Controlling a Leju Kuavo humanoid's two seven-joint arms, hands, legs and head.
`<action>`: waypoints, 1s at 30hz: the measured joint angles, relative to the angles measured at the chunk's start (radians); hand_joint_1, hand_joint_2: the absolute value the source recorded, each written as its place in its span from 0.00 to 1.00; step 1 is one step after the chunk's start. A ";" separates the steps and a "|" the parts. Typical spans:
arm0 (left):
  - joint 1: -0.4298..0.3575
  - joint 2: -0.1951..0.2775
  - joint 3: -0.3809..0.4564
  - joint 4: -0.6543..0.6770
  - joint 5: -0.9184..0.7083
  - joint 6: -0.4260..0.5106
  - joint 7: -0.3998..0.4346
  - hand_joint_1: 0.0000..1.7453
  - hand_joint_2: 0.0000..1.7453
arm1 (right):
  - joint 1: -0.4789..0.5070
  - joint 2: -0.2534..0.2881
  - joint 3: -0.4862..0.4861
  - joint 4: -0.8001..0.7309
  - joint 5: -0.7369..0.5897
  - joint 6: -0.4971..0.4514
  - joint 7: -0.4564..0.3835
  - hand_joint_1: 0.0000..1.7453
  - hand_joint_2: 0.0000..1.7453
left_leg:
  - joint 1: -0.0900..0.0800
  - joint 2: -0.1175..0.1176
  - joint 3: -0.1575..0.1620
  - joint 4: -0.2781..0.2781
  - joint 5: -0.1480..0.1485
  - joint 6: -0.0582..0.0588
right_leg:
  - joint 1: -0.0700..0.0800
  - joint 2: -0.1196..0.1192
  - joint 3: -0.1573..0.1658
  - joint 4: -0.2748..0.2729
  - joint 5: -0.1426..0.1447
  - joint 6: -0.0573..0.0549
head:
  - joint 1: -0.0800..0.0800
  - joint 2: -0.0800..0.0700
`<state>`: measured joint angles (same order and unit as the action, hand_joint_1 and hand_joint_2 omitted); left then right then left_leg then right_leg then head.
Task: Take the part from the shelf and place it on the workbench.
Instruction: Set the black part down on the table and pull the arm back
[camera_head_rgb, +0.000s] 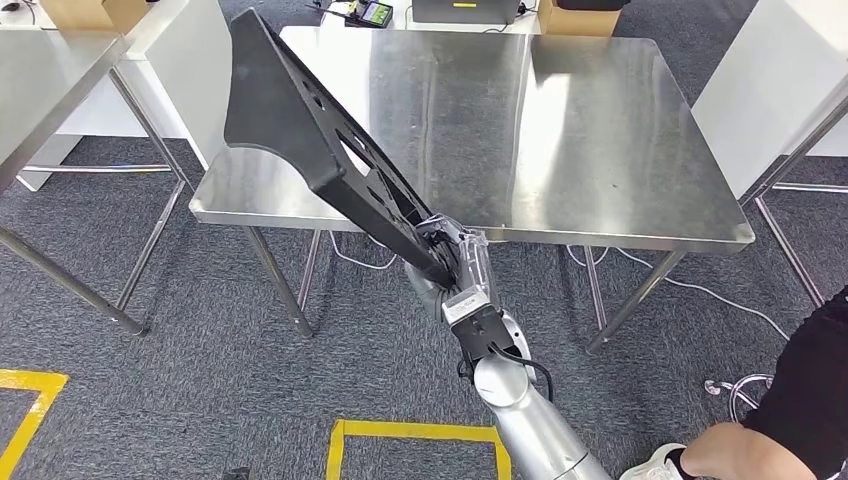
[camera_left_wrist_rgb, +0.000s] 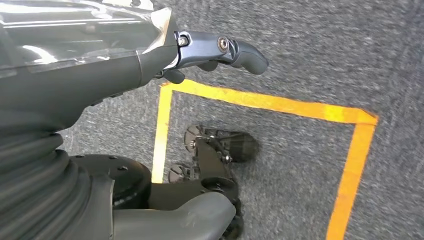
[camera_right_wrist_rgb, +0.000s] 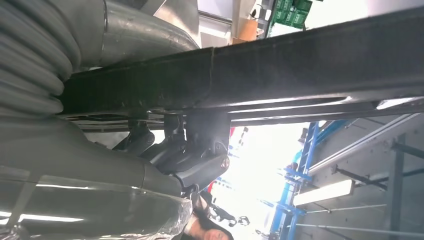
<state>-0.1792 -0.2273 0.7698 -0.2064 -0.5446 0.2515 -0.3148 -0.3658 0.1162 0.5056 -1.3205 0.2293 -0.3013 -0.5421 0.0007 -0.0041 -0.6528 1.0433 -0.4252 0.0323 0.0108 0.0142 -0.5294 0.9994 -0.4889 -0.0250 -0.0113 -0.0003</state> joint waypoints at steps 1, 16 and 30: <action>0.000 0.001 0.000 0.000 0.000 0.000 0.000 0.00 1.00 | 0.000 0.000 0.000 0.000 0.000 0.000 0.000 1.00 1.00 | -0.005 -0.001 0.006 -0.018 0.003 0.008 | 0.000 0.000 0.004 0.001 -0.003 0.005 | 0.001 0.000; 0.005 0.001 -0.015 0.000 0.009 -0.003 -0.007 0.00 1.00 | -0.014 -0.008 0.007 0.018 -0.004 0.003 0.000 1.00 1.00 | 0.018 -0.005 0.126 -0.050 -0.071 -0.016 | -0.040 -0.020 -0.108 0.009 0.074 0.084 | 0.011 0.000; 0.011 0.015 -0.016 0.000 0.012 -0.014 -0.021 0.00 1.00 | -0.023 -0.004 0.020 0.023 -0.011 0.004 0.000 1.00 1.00 | -0.005 -0.002 -0.035 0.028 0.001 0.017 | -0.001 -0.002 0.005 0.007 -0.012 0.003 | 0.007 0.000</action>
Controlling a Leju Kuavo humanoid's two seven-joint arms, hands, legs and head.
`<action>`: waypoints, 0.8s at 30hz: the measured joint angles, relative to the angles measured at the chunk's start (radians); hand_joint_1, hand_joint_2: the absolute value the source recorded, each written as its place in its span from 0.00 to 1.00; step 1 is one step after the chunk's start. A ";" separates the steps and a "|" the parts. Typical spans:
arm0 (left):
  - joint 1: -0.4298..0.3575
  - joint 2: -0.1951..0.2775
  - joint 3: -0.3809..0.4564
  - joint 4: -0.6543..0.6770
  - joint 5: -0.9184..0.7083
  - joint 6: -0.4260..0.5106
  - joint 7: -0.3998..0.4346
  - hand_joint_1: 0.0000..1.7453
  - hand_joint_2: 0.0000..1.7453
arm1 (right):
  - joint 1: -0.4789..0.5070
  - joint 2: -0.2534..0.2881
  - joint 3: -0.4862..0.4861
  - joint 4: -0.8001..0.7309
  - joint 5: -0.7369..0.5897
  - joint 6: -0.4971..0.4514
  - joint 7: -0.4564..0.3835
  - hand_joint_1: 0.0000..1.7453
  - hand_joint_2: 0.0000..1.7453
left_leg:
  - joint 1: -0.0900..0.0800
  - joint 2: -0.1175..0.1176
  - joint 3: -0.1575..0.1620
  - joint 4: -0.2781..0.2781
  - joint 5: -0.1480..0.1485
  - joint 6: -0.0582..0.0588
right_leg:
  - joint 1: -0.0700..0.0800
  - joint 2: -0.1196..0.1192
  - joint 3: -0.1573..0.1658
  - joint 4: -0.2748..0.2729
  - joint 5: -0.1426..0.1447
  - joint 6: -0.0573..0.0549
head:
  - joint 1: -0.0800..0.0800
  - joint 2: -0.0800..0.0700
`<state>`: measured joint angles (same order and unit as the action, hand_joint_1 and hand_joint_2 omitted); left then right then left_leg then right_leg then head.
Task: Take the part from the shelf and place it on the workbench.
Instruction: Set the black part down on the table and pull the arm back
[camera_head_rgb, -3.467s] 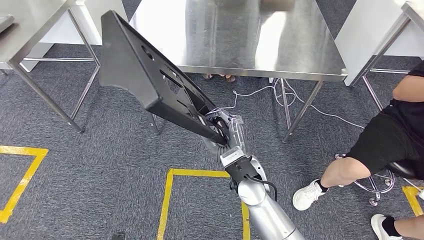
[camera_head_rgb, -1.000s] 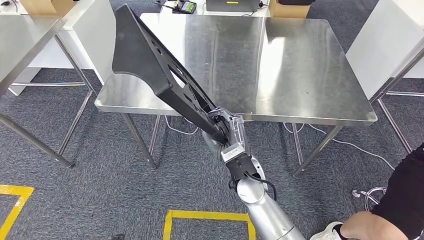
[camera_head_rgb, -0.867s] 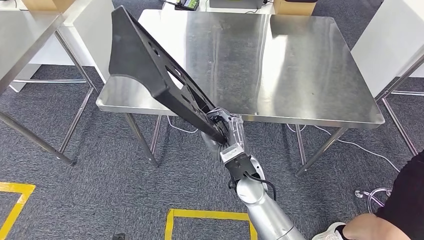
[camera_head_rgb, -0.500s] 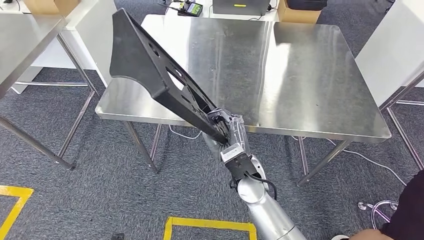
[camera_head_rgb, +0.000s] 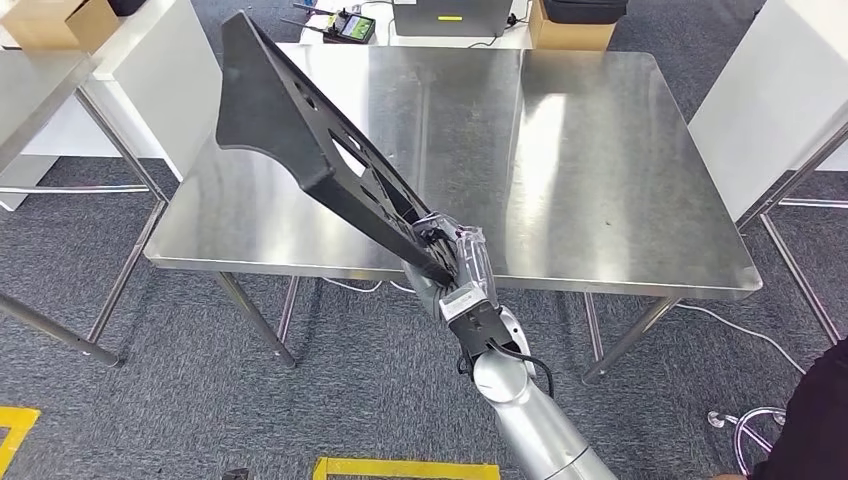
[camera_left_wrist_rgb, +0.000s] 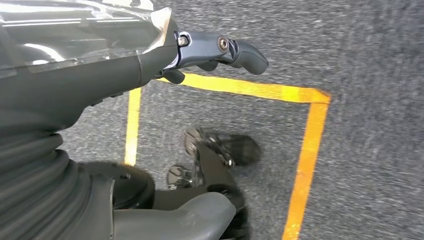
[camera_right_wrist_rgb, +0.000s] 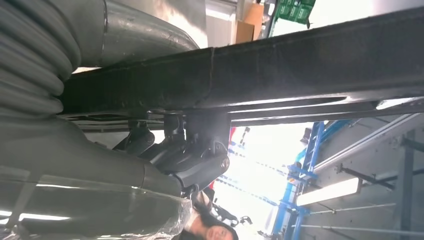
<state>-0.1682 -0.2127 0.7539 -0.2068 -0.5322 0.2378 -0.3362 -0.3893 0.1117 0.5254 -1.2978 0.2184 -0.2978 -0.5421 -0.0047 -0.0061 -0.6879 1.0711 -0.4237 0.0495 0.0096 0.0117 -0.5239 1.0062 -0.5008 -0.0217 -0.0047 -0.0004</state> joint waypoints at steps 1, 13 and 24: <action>0.000 0.003 0.000 0.000 0.000 0.000 -0.002 0.00 1.00 | 0.000 0.001 0.000 0.000 -0.001 0.000 0.000 1.00 1.00 | -0.008 -0.002 0.015 -0.034 0.019 0.011 | 0.000 0.001 0.006 -0.005 -0.006 0.003 | 0.001 0.000; 0.006 0.005 -0.002 0.000 0.001 -0.013 -0.012 0.00 1.00 | 0.008 -0.011 0.004 -0.011 -0.007 -0.005 0.013 1.00 1.00 | 0.012 -0.008 0.126 -0.094 -0.021 0.011 | -0.031 -0.003 -0.168 0.194 -0.038 0.065 | 0.003 0.000; -0.006 -0.018 -0.002 0.001 0.023 0.036 0.030 0.00 1.00 | -0.038 0.035 0.031 0.010 0.011 0.007 0.036 1.00 1.00 | 0.029 0.003 0.045 0.131 -0.140 -0.056 | -0.036 -0.014 -0.070 -0.002 0.060 0.015 | -0.001 0.000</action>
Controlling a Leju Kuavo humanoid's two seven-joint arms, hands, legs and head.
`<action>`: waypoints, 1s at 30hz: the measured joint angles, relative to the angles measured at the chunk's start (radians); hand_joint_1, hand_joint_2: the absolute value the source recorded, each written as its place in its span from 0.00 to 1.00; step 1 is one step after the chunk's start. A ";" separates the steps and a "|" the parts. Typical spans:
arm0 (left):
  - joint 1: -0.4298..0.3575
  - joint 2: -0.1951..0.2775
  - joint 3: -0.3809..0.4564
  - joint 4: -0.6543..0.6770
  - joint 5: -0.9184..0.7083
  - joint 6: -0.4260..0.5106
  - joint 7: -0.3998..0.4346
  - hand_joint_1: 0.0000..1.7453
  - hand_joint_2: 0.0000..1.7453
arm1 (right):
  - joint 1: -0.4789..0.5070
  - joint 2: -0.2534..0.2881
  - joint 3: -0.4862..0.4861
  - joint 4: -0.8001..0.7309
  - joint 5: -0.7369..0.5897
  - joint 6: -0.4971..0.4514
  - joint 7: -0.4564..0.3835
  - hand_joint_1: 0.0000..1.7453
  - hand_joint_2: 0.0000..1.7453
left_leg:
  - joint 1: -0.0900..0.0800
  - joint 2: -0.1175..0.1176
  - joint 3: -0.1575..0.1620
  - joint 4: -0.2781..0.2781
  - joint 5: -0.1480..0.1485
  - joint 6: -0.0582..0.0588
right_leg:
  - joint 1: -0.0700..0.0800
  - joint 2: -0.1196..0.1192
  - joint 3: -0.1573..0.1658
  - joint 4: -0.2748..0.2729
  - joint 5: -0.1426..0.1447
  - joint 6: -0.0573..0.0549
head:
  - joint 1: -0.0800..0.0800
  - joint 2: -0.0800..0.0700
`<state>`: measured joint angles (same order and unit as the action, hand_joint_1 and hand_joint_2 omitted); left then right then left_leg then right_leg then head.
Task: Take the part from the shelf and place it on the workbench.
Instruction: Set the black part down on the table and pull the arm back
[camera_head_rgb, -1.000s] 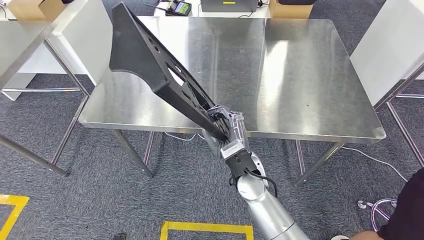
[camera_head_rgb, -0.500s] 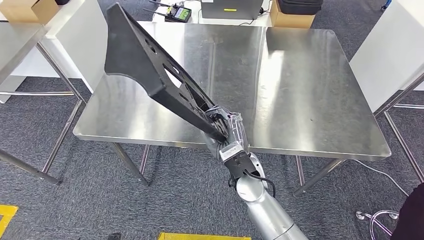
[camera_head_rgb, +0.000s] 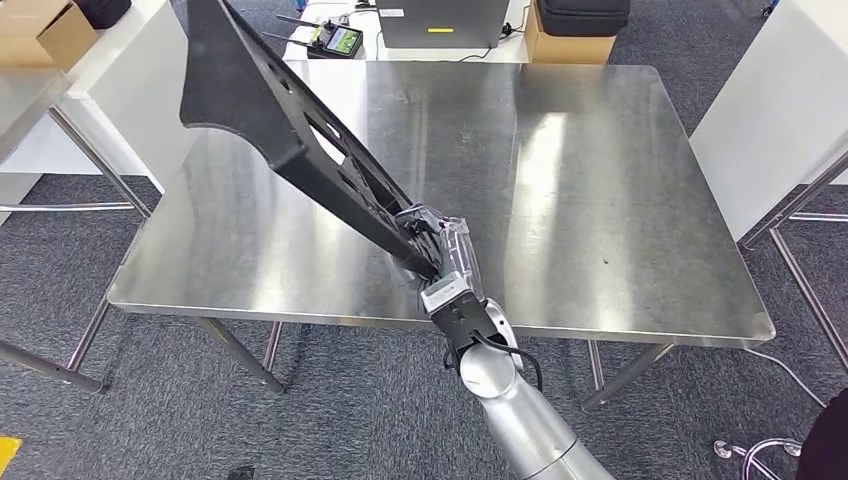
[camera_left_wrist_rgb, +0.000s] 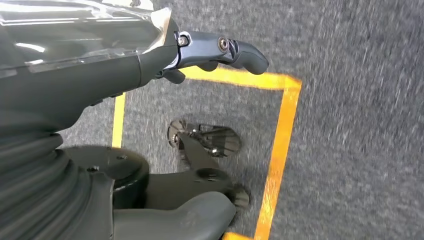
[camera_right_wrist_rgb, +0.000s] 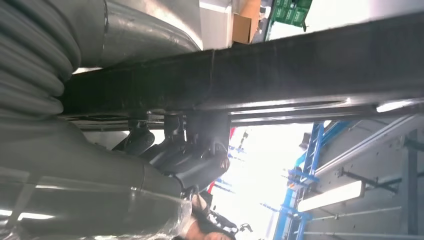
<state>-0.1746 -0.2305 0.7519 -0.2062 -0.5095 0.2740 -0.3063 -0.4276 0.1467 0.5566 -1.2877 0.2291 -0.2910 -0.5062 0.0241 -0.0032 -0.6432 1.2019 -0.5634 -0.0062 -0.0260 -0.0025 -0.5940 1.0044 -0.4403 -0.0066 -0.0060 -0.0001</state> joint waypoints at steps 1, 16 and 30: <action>0.000 -0.003 0.000 0.000 0.002 0.002 0.003 0.00 1.00 | -0.004 0.002 0.002 0.005 0.003 0.003 0.000 1.00 1.00 | 0.000 0.000 -0.038 0.047 -0.018 -0.002 | 0.003 0.001 0.007 0.000 -0.007 -0.003 | 0.001 0.000; -0.042 -0.050 -0.009 -0.001 0.006 0.053 0.051 0.00 1.00 | -0.122 0.009 0.026 0.096 0.231 -0.051 0.076 1.00 1.00 | -0.017 -0.004 0.045 -0.211 0.135 0.073 | 0.020 0.008 -0.052 0.235 -0.156 0.033 | 0.005 0.000; -0.039 -0.063 -0.054 0.000 0.006 0.041 0.064 0.00 1.00 | -0.450 0.126 0.155 0.640 0.759 -0.101 0.440 1.00 1.00 | -0.021 -0.015 0.083 -0.192 0.068 0.057 | 0.014 0.013 -0.057 0.012 0.039 0.032 | -0.003 0.000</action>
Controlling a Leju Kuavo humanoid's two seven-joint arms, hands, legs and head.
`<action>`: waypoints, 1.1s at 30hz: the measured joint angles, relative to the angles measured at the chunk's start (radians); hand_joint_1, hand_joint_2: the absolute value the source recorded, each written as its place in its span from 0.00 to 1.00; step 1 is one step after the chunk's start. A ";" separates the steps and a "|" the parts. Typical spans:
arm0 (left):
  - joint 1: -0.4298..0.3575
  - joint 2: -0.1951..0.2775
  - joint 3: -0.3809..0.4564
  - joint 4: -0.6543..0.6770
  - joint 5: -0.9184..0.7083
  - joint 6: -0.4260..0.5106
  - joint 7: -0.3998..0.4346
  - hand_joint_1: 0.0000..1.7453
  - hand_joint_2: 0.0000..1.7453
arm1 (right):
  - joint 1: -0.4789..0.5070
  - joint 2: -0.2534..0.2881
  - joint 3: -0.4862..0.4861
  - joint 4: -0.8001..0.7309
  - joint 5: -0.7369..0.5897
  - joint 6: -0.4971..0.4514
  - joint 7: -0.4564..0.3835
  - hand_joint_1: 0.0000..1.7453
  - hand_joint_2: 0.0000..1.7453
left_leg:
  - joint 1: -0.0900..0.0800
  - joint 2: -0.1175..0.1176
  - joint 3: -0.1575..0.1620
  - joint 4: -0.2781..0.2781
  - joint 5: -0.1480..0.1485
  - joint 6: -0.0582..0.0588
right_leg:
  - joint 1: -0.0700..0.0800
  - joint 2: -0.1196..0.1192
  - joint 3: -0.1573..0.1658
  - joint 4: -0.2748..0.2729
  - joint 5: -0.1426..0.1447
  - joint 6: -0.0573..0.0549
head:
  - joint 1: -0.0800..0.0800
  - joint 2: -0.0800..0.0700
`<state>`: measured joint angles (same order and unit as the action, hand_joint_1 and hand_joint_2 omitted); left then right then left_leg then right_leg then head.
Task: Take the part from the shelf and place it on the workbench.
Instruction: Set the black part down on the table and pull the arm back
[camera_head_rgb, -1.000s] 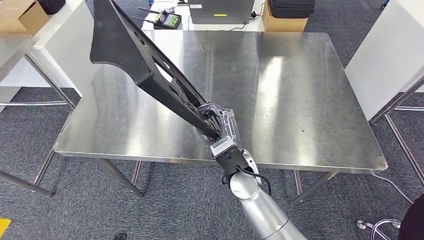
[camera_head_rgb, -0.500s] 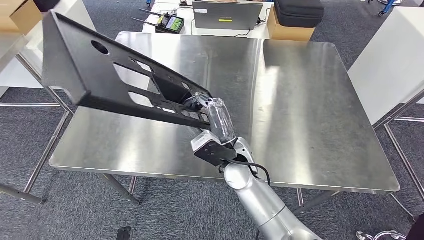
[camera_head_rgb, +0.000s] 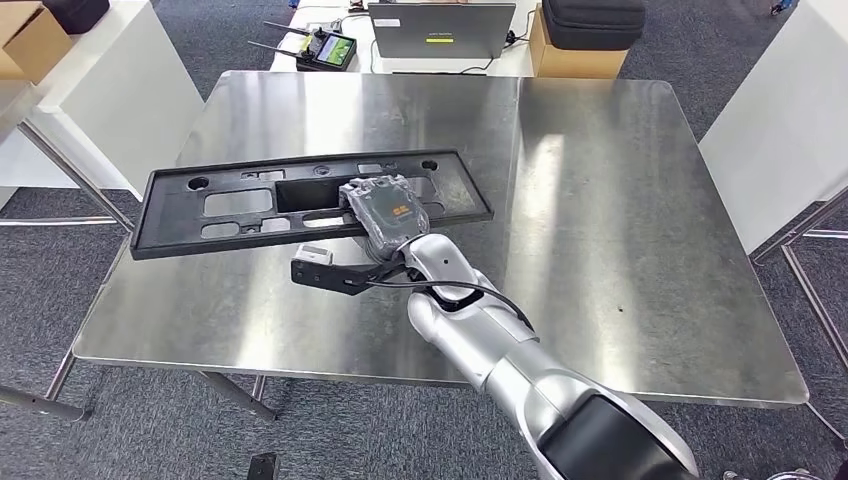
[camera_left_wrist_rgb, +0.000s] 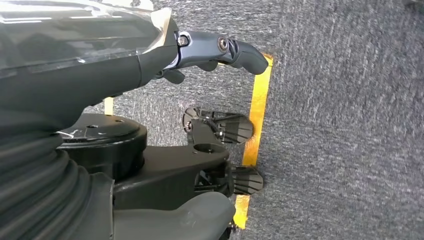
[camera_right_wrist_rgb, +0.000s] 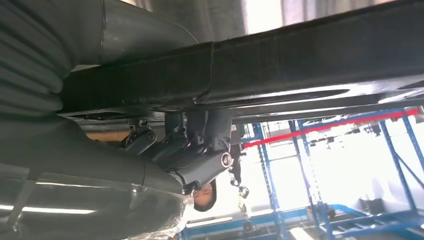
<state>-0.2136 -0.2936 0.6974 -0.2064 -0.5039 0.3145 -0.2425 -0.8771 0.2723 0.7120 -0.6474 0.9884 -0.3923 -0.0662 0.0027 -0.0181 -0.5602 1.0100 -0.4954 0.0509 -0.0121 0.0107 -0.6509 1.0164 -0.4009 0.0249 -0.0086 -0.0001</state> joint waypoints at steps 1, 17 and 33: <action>0.000 0.000 -0.001 0.000 0.000 -0.002 0.000 0.00 1.00 | -0.015 0.006 0.004 0.028 0.009 0.000 0.009 1.00 1.00 | 0.000 0.001 0.002 -0.002 0.000 0.000 | 0.000 0.002 0.000 0.000 -0.001 -0.001 | 0.000 0.000; 0.022 0.020 -0.045 0.000 -0.010 -0.061 -0.019 0.00 1.00 | -0.116 -0.004 0.039 0.297 0.127 0.073 0.226 1.00 1.00 | -0.003 0.006 0.006 -0.004 0.003 -0.021 | 0.002 0.003 0.005 -0.001 0.000 -0.015 | 0.001 0.000; 0.043 0.048 -0.078 0.000 -0.021 -0.098 -0.074 0.00 1.00 | -0.131 -0.121 0.045 0.362 0.195 0.199 0.393 0.00 0.00 | -0.010 0.004 0.007 -0.002 0.002 -0.020 | -0.002 0.001 0.008 -0.002 0.000 -0.014 | 0.001 0.000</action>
<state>-0.1703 -0.2457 0.6199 -0.2064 -0.5252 0.2167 -0.3162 -1.0081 0.1514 0.7572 -0.2854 1.1830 -0.1930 0.3269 -0.0070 -0.0142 -0.5533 1.0083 -0.4933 0.0311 -0.0145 0.0115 -0.6426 1.0146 -0.4004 0.0111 -0.0078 0.0000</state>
